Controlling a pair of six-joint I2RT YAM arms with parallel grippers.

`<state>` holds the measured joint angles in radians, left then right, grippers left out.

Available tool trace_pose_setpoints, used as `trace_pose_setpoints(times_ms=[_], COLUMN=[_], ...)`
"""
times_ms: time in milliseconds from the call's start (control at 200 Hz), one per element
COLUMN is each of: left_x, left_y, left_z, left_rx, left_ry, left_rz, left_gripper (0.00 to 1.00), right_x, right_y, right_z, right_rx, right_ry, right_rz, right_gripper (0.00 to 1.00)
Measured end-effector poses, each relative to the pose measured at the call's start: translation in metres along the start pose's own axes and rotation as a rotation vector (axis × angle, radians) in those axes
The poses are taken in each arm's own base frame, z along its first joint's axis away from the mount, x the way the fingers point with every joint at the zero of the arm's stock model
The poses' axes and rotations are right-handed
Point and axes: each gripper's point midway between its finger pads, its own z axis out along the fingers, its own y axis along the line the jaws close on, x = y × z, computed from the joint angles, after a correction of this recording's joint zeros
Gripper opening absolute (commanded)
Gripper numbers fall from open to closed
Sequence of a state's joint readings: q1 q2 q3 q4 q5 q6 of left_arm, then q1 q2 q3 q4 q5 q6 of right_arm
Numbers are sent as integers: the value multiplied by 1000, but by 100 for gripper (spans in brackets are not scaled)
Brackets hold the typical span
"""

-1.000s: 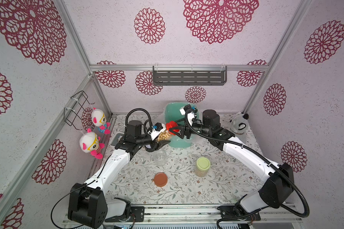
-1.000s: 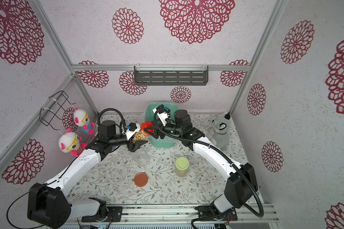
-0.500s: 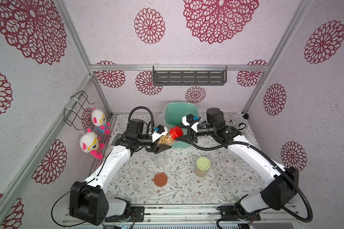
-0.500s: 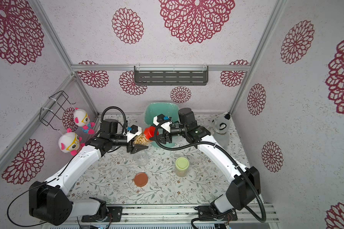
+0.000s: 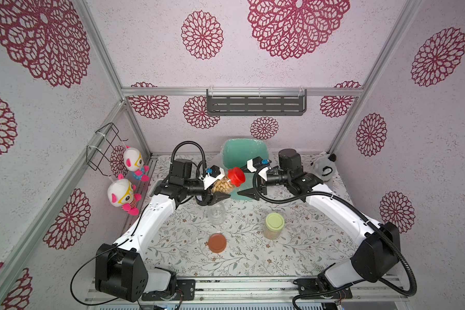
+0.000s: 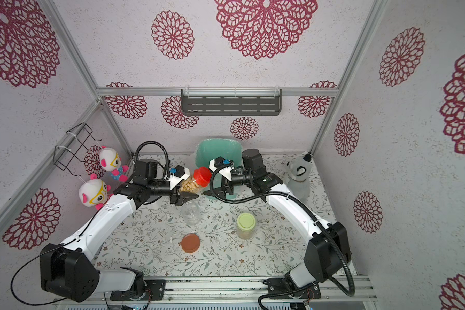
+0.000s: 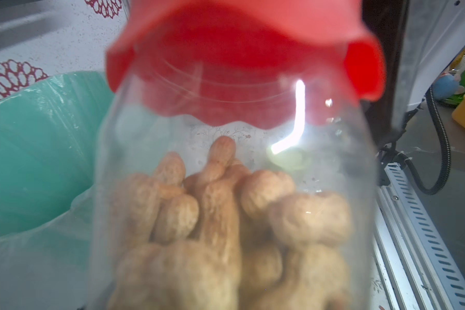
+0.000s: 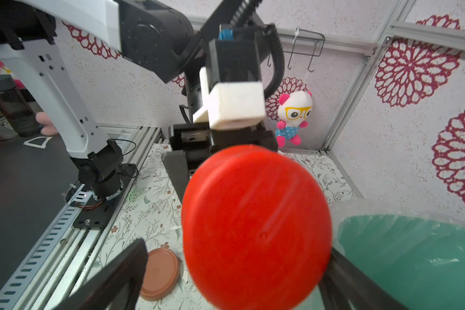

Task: Empty moldy peanuts from jars
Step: Unscrew the lid from the jar.

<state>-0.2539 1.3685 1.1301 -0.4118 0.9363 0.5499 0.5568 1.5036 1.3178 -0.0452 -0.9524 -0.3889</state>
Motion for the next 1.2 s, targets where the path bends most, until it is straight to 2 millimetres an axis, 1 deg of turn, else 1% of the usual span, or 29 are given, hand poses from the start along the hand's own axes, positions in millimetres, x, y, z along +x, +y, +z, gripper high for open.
trace_pose_setpoints(times_ms=[90,190,290,360,465,565,625,710,861,1001,1121,1201], left_x=[-2,-2,2,6,12,15,14,12,10,8,8,8], left_y=[4,7,12,16,22,29,34,39,46,51,54,55], left_z=[0,0,1,2,3,1,0,-3,-6,-8,-9,-9], left_rx=[-16,-31,-57,-79,-125,-179,-213,-257,-308,-336,-351,-357], left_ry=[-5,-10,-5,2,10,14,10,-1,-15,-16,-17,-13], left_rz=[3,8,10,6,6,14,24,40,57,64,70,70], left_gripper=[0,0,0,0,0,0,0,0,0,0,0,0], right_x=[1,-5,-16,-27,-42,-47,-46,-36,-22,-18,-14,-16], right_y=[-4,-7,-9,-13,-28,-45,-55,-68,-78,-81,-82,-83], right_z=[1,-1,-7,-12,-20,-28,-32,-38,-41,-35,-22,-12], right_rx=[19,50,99,145,245,354,418,500,570,569,549,534], right_ry=[-13,-53,-104,-143,-200,-247,-273,-299,-323,-344,-336,-330], right_rz=[43,75,127,181,281,396,468,571,701,760,790,794], right_gripper=[99,99,99,99,99,98,99,99,99,99,99,99])
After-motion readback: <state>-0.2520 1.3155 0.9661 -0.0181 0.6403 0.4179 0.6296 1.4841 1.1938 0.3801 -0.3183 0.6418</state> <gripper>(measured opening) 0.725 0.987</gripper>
